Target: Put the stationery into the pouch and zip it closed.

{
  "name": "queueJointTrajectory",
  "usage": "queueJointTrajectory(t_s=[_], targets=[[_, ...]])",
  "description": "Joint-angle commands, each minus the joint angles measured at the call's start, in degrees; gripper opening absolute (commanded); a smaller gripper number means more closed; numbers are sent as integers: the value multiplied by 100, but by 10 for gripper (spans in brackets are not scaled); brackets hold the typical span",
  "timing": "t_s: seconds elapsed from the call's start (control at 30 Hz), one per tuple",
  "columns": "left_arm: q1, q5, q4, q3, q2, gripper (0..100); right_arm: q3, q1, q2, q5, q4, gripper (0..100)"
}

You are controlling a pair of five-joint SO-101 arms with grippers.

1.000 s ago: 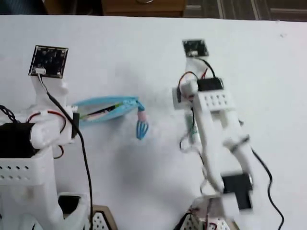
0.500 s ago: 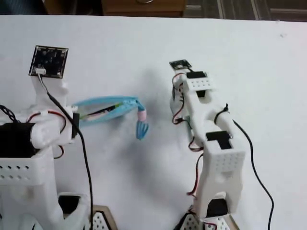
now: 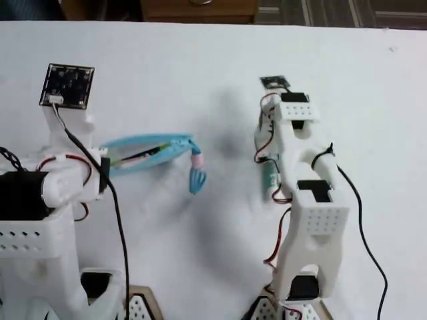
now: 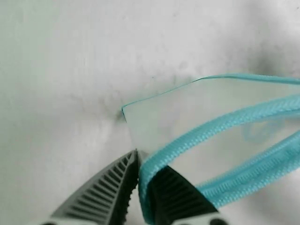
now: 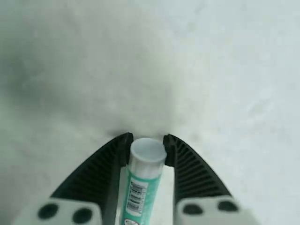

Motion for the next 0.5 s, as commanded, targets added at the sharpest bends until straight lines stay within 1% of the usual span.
queueJointTrajectory(t_s=[0.0,0.1,0.2,0.37,0.47], targets=[[-22,-9,-26,-53,-40,22,-44,40,-1182,53,690,17],[-22,-9,-26,-53,-48,22,-35,4,-2141,53,1218,17],[-22,-9,-26,-53,-48,22,141,-4,-3046,44,1490,17],[-22,-9,-26,-53,-48,22,1266,-75,-4497,9,1455,17],[-22,-9,-26,-53,-48,22,2347,-145,-5376,-9,954,17]])
